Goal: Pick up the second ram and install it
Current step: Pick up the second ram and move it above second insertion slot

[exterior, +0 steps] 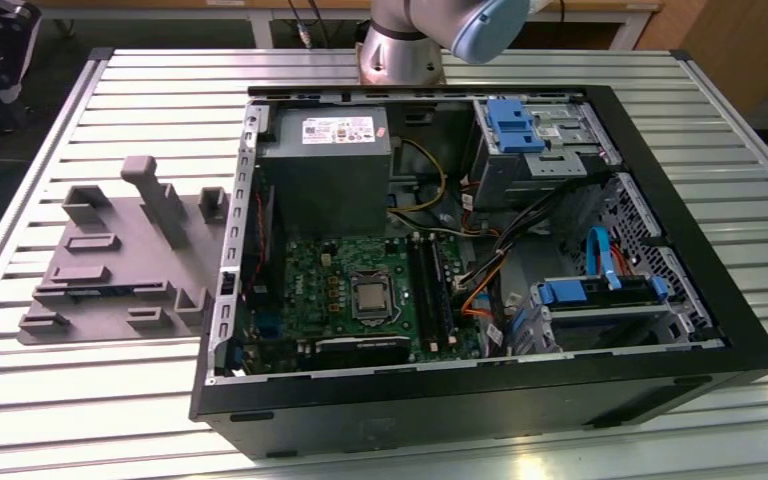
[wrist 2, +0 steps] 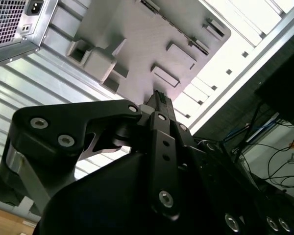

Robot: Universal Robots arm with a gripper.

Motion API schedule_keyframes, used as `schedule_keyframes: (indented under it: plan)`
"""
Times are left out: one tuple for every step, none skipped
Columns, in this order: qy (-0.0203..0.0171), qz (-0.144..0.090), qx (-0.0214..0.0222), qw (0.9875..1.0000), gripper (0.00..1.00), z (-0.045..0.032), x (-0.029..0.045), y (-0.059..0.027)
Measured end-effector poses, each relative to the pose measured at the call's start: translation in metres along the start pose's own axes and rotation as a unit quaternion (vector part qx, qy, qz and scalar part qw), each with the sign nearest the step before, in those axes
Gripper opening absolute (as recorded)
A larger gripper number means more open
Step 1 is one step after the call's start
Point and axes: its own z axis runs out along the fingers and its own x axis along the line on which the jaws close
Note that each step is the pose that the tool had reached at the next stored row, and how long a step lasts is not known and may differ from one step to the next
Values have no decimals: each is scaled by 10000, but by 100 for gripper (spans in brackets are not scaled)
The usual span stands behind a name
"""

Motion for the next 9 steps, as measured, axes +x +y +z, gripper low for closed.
schedule_keyframes:
  plan:
    - [0, -41, -1, 10000, 11, 0, 1, 0]
    - [1, -82, -2, 10000, 11, 0, 2, 1]
    - [1, -122, -3, 9999, 11, 0, 4, 1]
    - [1, -160, -4, 9999, 11, 0, 5, 1]
    - [1, -198, -5, 9998, 11, 1, 7, 1]
    - [2, -238, -6, 9997, 11, 1, 10, 1]
    - [1, -274, -8, 9996, 11, 1, 11, 1]
    - [2, -311, -8, 9995, 11, 1, 13, 1]
    - [2, -347, -9, 9994, 11, 1, 15, 2]
